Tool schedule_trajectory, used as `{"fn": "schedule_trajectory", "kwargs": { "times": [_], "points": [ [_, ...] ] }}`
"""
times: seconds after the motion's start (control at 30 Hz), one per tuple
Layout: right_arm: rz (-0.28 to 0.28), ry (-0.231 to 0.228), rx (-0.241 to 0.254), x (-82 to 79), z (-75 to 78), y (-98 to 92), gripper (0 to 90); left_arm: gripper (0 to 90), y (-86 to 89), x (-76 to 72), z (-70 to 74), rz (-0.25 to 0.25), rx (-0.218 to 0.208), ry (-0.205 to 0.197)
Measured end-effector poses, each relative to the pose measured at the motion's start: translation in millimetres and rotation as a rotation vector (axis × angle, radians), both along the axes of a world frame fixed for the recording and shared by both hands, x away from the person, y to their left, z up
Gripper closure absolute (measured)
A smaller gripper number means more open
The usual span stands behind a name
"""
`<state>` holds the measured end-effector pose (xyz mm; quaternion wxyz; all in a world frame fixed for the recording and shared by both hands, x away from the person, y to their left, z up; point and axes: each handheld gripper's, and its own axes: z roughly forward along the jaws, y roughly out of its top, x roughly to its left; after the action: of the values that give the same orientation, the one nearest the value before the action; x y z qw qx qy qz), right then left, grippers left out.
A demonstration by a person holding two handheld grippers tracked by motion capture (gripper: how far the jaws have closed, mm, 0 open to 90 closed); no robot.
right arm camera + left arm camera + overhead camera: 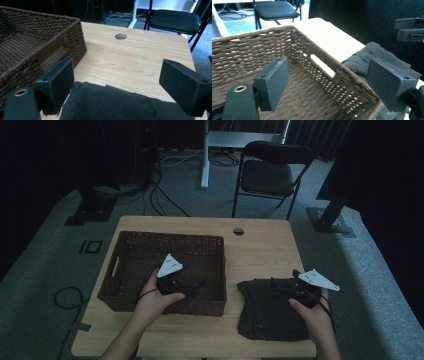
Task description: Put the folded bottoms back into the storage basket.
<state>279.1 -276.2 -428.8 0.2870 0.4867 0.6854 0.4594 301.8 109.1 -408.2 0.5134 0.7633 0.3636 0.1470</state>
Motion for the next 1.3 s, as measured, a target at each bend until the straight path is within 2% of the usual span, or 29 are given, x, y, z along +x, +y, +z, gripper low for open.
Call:
{"fn": "schedule_trajectory", "kwargs": {
  "times": [0.33,0.63,0.67,0.8,0.83,0.87,1.0,1.1,1.13,1.3],
  "points": [
    [-0.032,0.006,0.005,-5.7,-3.4,-19.6,12.2,19.1,-41.1,-1.7,-2.8,-0.077,0.019,-0.002],
    [-0.057,0.025,0.014,-9.7,-12.1,-36.2,12.2,19.0,-82.3,-4.1,-9.3,-0.150,0.007,0.011],
    [-0.057,0.025,0.014,-9.7,-12.1,-36.2,12.2,19.0,-82.3,-4.1,-9.3,-0.150,0.007,0.011],
    [-0.078,0.030,0.010,-11.7,-16.4,-45.0,12.3,19.0,-109.5,-8.2,-13.0,-0.197,0.000,0.020],
    [-0.081,0.030,0.009,-11.9,-17.3,-46.7,12.3,19.0,-109.5,-8.2,-13.0,-0.197,0.000,0.020],
    [-0.084,0.032,0.013,-12.2,-18.0,-48.1,12.3,19.1,-120.2,-9.5,-14.7,-0.212,0.001,0.023],
    [-0.094,0.034,0.016,-13.1,-22.3,-53.9,12.3,19.0,-143.5,-12.8,-20.7,-0.247,0.004,0.036],
    [-0.096,0.041,0.012,-13.5,-26.3,-57.8,12.3,19.0,-152.2,-13.3,-24.0,-0.250,0.007,0.042],
    [-0.096,0.042,0.012,-13.6,-27.7,-59.0,12.3,19.0,-161.5,-15.0,-28.2,-0.256,0.001,0.053],
    [-0.101,0.052,0.004,-14.2,-34.4,-65.0,12.4,19.0,-179.9,-20.0,-43.2,-0.260,0.012,0.068]
  ]
}}
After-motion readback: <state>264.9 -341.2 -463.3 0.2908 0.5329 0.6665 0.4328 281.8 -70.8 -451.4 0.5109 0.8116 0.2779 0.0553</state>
